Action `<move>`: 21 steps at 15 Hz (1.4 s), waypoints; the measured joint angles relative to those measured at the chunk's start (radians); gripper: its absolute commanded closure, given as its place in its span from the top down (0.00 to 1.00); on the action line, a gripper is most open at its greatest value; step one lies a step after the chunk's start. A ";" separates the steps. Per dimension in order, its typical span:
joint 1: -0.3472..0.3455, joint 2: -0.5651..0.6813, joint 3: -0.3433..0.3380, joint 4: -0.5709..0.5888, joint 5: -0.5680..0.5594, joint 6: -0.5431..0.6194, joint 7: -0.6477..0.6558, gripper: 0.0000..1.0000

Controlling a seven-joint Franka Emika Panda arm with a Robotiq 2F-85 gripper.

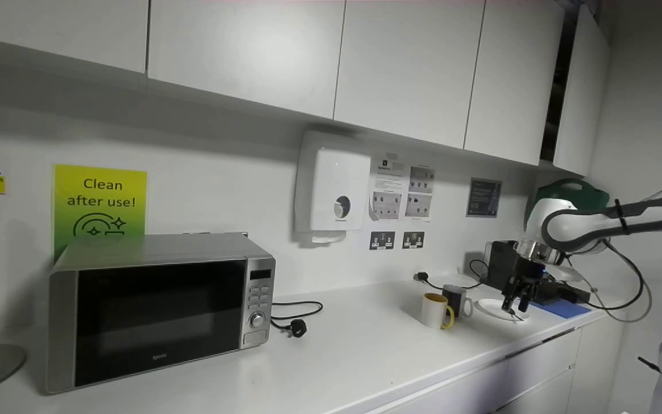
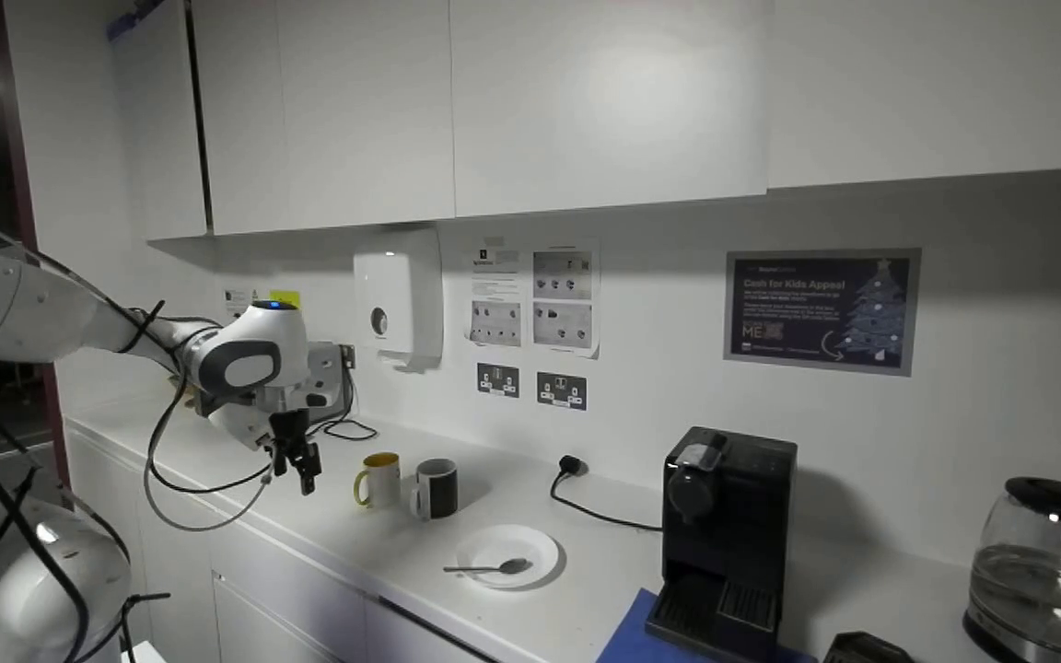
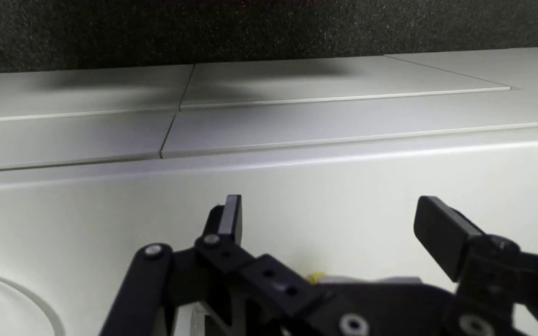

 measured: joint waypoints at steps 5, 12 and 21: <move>0.002 0.153 0.047 0.077 -0.006 0.078 0.000 1.00; 0.002 0.382 0.068 0.225 -0.047 0.133 0.033 1.00; 0.002 0.638 0.067 0.407 -0.058 0.196 0.037 1.00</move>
